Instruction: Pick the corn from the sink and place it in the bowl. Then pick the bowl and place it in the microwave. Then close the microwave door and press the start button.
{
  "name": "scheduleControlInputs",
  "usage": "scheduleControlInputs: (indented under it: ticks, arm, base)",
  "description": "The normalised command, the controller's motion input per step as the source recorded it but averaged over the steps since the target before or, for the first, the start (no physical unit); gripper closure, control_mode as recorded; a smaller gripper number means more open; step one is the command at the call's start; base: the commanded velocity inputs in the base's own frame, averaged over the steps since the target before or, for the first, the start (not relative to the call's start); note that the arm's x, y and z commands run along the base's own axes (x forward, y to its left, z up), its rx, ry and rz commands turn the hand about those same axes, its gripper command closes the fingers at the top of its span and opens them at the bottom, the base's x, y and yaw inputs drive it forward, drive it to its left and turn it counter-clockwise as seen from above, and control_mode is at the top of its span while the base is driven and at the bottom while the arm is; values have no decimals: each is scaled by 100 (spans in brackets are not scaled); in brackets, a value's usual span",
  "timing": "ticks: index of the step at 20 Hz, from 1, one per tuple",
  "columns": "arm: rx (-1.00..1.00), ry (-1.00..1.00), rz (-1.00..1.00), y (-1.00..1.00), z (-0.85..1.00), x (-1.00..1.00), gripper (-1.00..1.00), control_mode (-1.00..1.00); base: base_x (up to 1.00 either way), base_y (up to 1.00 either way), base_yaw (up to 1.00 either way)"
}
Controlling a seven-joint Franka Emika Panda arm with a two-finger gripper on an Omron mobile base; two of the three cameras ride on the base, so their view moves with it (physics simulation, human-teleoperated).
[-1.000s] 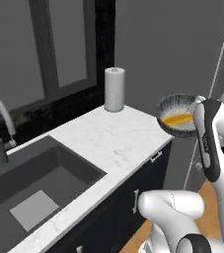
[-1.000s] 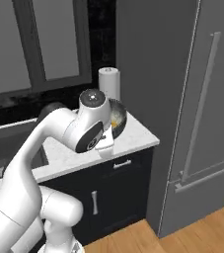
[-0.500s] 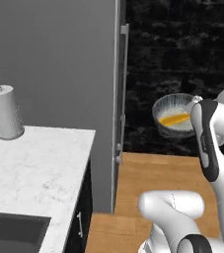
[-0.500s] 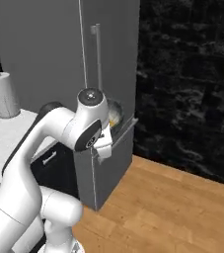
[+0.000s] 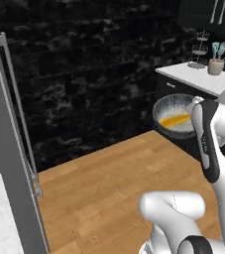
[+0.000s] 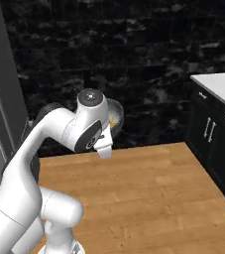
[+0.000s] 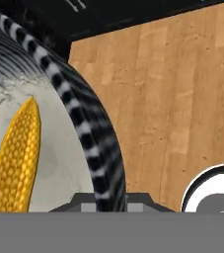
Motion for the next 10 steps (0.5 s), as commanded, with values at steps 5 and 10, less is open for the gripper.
scheduleControlInputs:
  ticks: [5,10]
  arm:
    - [0,0,0,0,0,0,100,100]
    - [0,0,0,0,0,0,100,100]
  base:
    - [-27,0,-99]
    - [-38,0,-95]
